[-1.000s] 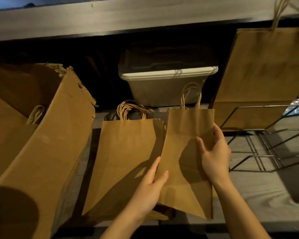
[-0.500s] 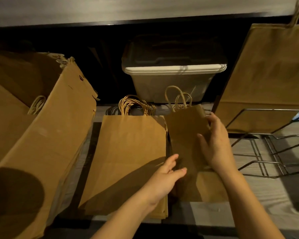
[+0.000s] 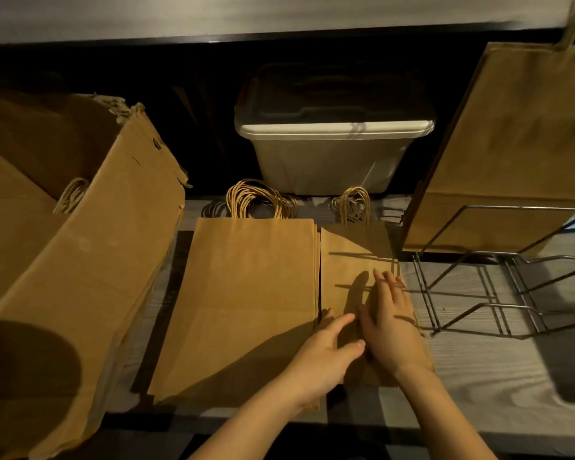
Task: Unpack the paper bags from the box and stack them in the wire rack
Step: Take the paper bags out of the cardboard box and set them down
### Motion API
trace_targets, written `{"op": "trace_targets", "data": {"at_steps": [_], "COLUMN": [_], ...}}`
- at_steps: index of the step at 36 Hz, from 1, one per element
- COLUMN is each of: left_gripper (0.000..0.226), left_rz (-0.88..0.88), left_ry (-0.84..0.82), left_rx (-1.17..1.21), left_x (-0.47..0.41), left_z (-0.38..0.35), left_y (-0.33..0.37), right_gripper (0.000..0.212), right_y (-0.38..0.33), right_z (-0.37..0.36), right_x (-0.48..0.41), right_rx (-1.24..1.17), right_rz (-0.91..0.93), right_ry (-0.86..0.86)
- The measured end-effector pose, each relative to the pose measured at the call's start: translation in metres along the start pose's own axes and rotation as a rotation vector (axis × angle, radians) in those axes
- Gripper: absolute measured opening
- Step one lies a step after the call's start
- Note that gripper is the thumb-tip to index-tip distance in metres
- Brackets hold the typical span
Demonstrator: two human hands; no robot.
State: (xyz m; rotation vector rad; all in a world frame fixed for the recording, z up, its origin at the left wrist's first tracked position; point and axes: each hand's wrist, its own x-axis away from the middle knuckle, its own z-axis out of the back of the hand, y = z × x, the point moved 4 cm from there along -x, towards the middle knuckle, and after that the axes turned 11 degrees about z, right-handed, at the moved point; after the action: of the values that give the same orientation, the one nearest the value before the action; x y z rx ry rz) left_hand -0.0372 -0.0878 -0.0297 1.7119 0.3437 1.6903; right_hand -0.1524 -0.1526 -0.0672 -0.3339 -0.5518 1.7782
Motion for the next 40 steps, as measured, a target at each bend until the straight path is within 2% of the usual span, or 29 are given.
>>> {"op": "trace_targets", "data": {"at_steps": [5, 9, 14, 18, 21, 27, 31, 37, 40], "left_gripper": [0.052, 0.053, 0.049, 0.039, 0.036, 0.032, 0.032, 0.029, 0.027], "left_rz": [-0.012, -0.034, -0.085, -0.158, -0.199, -0.304, -0.342, -0.314, -0.295], "left_ry": [0.006, 0.01, 0.023, 0.191, 0.326, 0.588, 0.705, 0.864, 0.946], "left_rx": [-0.073, -0.171, -0.324, -0.542, -0.649, -0.652, -0.633, -0.572, -0.581], "left_x": [-0.005, -0.005, 0.013, 0.038, 0.061, 0.127, 0.168, 0.224, 0.232], "left_z": [-0.002, 0.005, 0.031, 0.067, 0.099, 0.171, 0.216, 0.301, 0.326], "left_y": [-0.004, 0.001, 0.023, 0.054, 0.075, 0.101, 0.105, 0.079, 0.066], "right_gripper": [0.058, 0.056, 0.046, 0.042, 0.038, 0.035, 0.036, 0.037, 0.037], "right_y": [-0.001, -0.008, -0.036, -0.076, -0.113, -0.202, -0.256, -0.35, -0.376], "right_z": [0.001, 0.009, 0.033, 0.053, 0.066, 0.085, 0.088, 0.069, 0.066], "right_x": [0.001, 0.0, -0.013, -0.036, -0.05, -0.07, -0.079, -0.092, -0.095], "right_rx": [0.047, -0.008, -0.039, 0.018, 0.047, 0.01, 0.055, 0.134, 0.209], "right_rz": [-0.015, 0.004, 0.122, 0.214, 0.349, 0.647, 0.783, 0.976, 1.056], "right_ry": [-0.077, -0.04, -0.01, -0.023, -0.003, 0.037, 0.073, 0.029, 0.04]}}
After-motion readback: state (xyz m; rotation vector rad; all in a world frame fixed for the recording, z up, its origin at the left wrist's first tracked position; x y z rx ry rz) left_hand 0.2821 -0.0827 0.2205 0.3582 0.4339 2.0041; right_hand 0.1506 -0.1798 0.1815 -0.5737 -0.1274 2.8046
